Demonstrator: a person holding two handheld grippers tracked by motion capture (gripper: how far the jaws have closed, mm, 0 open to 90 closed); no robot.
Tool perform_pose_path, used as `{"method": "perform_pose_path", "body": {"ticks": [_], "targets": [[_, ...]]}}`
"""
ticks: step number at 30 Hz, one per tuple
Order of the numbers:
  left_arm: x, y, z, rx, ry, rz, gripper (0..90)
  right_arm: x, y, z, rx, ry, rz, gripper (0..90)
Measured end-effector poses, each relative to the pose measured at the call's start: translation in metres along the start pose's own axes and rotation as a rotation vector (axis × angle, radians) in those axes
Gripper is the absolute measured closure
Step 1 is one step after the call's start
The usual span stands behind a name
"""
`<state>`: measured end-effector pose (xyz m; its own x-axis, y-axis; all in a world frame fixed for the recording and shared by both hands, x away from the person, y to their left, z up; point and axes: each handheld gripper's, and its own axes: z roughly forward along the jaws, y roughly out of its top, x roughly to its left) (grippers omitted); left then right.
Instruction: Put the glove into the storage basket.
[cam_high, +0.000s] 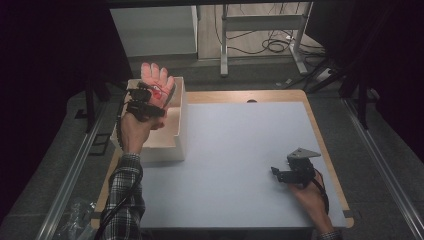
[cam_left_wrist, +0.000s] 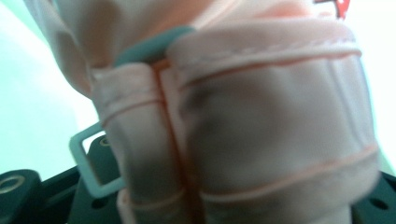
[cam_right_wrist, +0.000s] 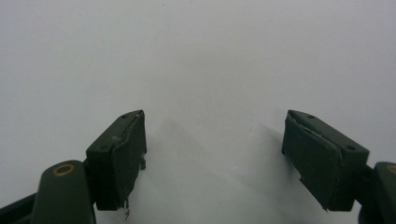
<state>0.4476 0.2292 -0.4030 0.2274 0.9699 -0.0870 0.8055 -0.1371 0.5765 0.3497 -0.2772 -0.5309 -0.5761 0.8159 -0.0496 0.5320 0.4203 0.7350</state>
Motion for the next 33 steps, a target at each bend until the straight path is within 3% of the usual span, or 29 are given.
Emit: {"method": "perform_pose_path", "body": {"ticks": [14,20,26,29,30,33], "targets": [[0.002,-0.01,0.054,0.108,0.003,-0.01,43.0,0.0,0.0,0.0,0.0,0.0,0.0,22.0],[0.001,-0.009,0.072,0.175,0.006,0.015,42.2,0.0,0.0,0.0,0.0,0.0,0.0,22.0],[-0.003,-0.006,0.089,0.244,0.004,0.013,40.3,0.0,0.0,0.0,0.0,0.0,0.0,22.0],[-0.006,-0.004,0.093,0.274,-0.002,0.02,36.6,0.0,0.0,0.0,0.0,0.0,0.0,22.0],[-0.006,-0.003,0.095,0.295,-0.016,0.019,30.3,0.0,0.0,0.0,0.0,0.0,0.0,22.0],[-0.008,-0.003,0.099,0.319,-0.001,0.027,22.4,0.0,0.0,0.0,0.0,0.0,0.0,21.9]]}}
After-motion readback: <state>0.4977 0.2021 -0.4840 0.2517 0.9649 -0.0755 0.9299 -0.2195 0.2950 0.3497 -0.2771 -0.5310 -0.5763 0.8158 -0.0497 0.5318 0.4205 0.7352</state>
